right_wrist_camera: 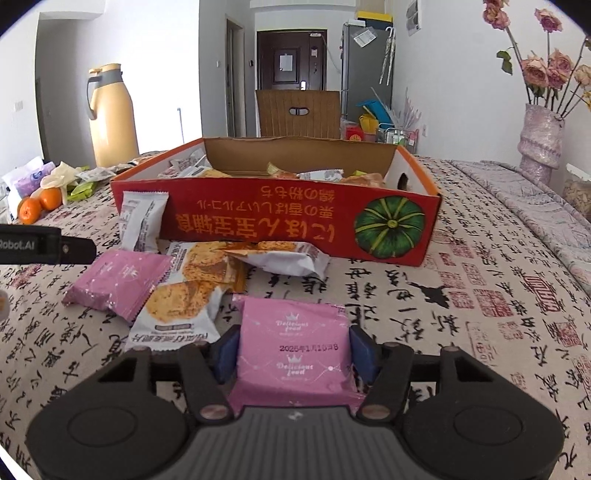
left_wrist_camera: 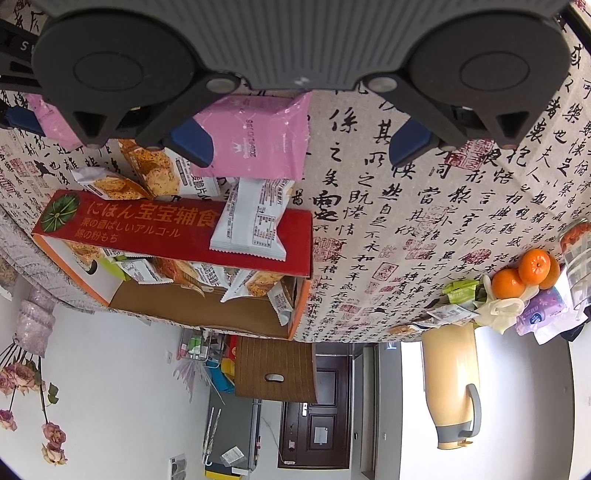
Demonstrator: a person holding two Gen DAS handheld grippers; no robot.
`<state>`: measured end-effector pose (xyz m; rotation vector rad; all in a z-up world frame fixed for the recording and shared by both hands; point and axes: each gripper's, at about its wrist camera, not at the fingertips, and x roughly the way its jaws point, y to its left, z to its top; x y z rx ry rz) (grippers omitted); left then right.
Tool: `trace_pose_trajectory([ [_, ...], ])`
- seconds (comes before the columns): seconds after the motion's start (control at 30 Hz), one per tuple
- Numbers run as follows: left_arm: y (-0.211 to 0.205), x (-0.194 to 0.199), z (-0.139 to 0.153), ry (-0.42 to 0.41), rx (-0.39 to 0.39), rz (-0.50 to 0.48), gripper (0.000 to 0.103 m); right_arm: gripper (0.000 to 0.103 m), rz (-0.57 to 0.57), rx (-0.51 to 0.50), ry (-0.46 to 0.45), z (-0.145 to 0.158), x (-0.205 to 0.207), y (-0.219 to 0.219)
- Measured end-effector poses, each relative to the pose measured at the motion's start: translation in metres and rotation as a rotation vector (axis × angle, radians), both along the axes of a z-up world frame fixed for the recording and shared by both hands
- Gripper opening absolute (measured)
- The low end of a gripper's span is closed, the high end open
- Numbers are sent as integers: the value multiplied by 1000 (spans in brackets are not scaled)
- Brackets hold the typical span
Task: Organize snacks
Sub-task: 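Grasp a pink packet with the right gripper while the left approaches another pink packet, then close the left gripper on the pink packet and lift it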
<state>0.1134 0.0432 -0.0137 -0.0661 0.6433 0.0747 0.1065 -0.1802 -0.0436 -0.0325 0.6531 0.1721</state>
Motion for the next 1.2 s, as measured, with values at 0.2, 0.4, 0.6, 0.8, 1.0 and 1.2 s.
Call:
trace_pose_trajectory([
  [0.2,-9,6,-1,24,4,-15,103,60,-47,33,-44,6,-3,-18],
  [0.4,-23,18,-7,71,12,-34,103,60,-99,54,-75,11,0,-38],
  [0.6,-36,29,-17,127,30,-33,103,61,-137,72,-90,10,3,-54],
  [0.8,-40,34,-22,144,45,-24,103,61,-160,83,-104,8,6,-63],
  [1.0,-43,34,-25,138,55,-28,103,61,-162,91,-114,5,10,-66],
  [1.2,-44,37,-28,149,56,-30,97,61,-155,101,-117,3,12,-64],
])
